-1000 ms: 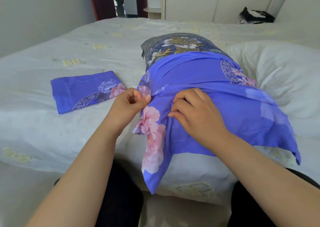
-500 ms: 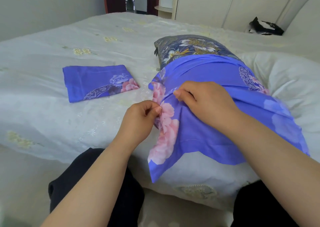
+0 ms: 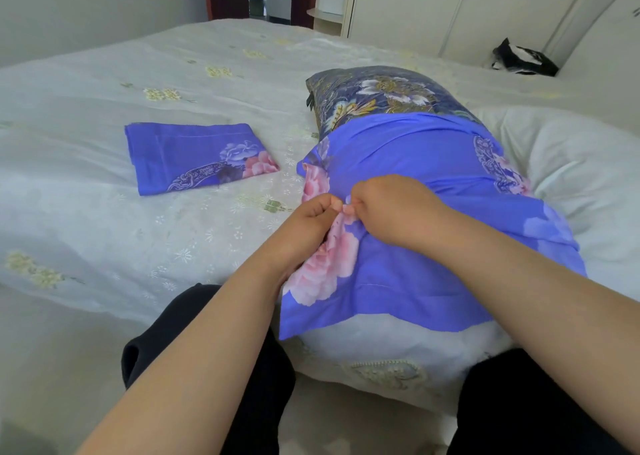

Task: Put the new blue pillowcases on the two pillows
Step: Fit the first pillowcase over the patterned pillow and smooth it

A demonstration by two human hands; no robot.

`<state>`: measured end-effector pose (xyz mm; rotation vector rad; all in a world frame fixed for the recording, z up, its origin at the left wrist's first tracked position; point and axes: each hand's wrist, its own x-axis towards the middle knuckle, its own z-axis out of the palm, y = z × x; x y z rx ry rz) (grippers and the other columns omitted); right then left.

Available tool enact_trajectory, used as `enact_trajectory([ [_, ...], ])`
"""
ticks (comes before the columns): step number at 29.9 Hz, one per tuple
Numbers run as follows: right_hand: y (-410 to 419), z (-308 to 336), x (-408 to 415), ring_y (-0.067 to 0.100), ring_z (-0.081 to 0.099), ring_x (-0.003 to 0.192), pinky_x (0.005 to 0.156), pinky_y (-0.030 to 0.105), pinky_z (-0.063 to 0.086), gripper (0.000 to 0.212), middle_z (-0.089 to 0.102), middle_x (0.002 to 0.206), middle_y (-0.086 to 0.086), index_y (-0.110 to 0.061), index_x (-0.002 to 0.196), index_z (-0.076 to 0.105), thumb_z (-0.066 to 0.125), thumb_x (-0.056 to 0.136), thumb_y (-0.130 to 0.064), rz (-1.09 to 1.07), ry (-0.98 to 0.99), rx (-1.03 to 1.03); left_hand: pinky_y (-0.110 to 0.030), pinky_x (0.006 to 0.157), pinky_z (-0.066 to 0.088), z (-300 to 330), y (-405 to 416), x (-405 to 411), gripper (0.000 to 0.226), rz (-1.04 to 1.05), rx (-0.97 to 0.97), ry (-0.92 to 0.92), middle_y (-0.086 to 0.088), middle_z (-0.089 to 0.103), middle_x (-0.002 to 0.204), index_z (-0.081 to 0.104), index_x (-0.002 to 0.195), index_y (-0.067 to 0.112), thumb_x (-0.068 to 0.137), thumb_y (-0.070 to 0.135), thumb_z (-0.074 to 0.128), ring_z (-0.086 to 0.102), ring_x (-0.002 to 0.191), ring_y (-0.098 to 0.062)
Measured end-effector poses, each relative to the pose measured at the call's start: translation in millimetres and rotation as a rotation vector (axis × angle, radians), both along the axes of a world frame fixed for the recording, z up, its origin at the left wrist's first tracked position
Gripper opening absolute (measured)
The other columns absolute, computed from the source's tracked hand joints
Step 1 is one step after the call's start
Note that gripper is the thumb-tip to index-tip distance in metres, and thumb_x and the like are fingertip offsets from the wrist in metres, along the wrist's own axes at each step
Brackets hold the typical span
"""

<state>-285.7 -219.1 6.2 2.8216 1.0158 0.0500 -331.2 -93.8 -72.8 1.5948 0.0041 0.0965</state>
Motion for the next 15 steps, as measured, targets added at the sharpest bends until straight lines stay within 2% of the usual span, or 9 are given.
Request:
enact_trajectory([
  [3, -3, 1, 14, 0.025, 0.046, 0.076, 0.065, 0.029, 0.03, 0.039, 0.048, 0.071, 0.003, -0.015, 0.066, 0.045, 0.037, 0.101, -0.03, -0.124, 0.31, 0.128, -0.016, 0.053, 0.03, -1, -3, 6, 0.03, 0.029, 0.157, -0.048, 0.006, 0.036, 0.061, 0.046, 0.073, 0.02, 0.102, 0.021, 0.039, 0.033, 0.053, -0.003],
  [5, 1, 1, 16, 0.023, 0.043, 0.074, 0.063, 0.029, 0.028, 0.044, 0.044, 0.067, 0.005, -0.013, 0.063, 0.042, 0.038, 0.101, -0.033, -0.15, 0.358, 0.195, -0.017, 0.056, 0.03, -4, -2, 11, 0.03, 0.095, 0.279, -0.086, 0.006, 0.036, 0.063, 0.046, 0.073, 0.019, 0.102, 0.018, 0.038, 0.032, 0.053, 0.0],
  [7, 4, 4, 12, 0.024, 0.044, 0.073, 0.063, 0.031, 0.03, 0.048, 0.052, 0.073, 0.014, -0.004, 0.072, 0.052, 0.043, 0.097, -0.044, -0.128, 0.284, 0.267, -0.018, 0.06, 0.032, -6, 2, 16, 0.028, 0.142, 0.234, -0.076, 0.002, 0.045, 0.067, 0.053, 0.078, 0.011, 0.101, 0.016, 0.039, 0.038, 0.059, -0.001],
  [9, 4, 10, 8, 0.027, 0.053, 0.078, 0.065, 0.032, 0.035, 0.059, 0.061, 0.091, 0.019, 0.001, 0.092, 0.061, 0.045, 0.089, -0.056, -0.078, 0.186, 0.234, -0.023, 0.064, 0.039, -7, 9, 16, 0.025, 0.113, -0.001, 0.0, -0.008, 0.055, 0.077, 0.061, 0.095, 0.001, 0.101, 0.017, 0.042, 0.048, 0.067, -0.011],
  [10, 4, 12, 6, 0.029, 0.056, 0.087, 0.069, 0.034, 0.038, 0.058, 0.061, 0.099, 0.017, -0.003, 0.099, 0.063, 0.046, 0.088, -0.057, -0.05, 0.142, 0.186, -0.023, 0.062, 0.043, -7, 13, 15, 0.024, 0.076, -0.105, 0.047, -0.009, 0.058, 0.077, 0.061, 0.099, 0.0, 0.1, 0.015, 0.043, 0.052, 0.065, -0.014],
  [12, 5, 16, 4, 0.031, 0.051, 0.105, 0.083, 0.038, 0.041, 0.042, 0.055, 0.109, 0.013, -0.012, 0.102, 0.063, 0.048, 0.092, -0.051, 0.008, 0.042, 0.137, -0.017, 0.057, 0.049, -8, 15, 14, 0.025, -0.041, -0.232, 0.123, -0.004, 0.063, 0.07, 0.065, 0.088, 0.003, 0.098, 0.01, 0.043, 0.059, 0.059, -0.01],
  [13, 7, 15, 3, 0.033, 0.049, 0.107, 0.085, 0.038, 0.041, 0.034, 0.053, 0.112, 0.012, -0.015, 0.104, 0.061, 0.048, 0.094, -0.045, 0.032, -0.01, 0.132, -0.014, 0.054, 0.049, -5, 14, 14, 0.029, -0.068, -0.178, 0.157, 0.001, 0.065, 0.063, 0.064, 0.081, 0.007, 0.098, 0.01, 0.041, 0.06, 0.055, -0.006],
  [14, 9, 14, 3, 0.033, 0.05, 0.106, 0.082, 0.037, 0.04, 0.029, 0.054, 0.113, 0.012, -0.015, 0.105, 0.059, 0.046, 0.097, -0.04, 0.05, -0.056, 0.118, -0.011, 0.048, 0.046, -4, 14, 14, 0.031, -0.099, -0.12, 0.174, 0.007, 0.063, 0.054, 0.06, 0.077, 0.011, 0.1, 0.012, 0.039, 0.059, 0.049, -0.001],
  [15, 12, 11, 5, 0.034, 0.053, 0.103, 0.076, 0.036, 0.038, 0.026, 0.056, 0.112, 0.013, -0.013, 0.106, 0.057, 0.045, 0.098, -0.035, 0.059, -0.09, 0.099, -0.009, 0.043, 0.043, -1, 12, 13, 0.032, -0.134, -0.142, 0.192, 0.012, 0.059, 0.045, 0.055, 0.075, 0.015, 0.101, 0.017, 0.036, 0.056, 0.042, 0.003],
])
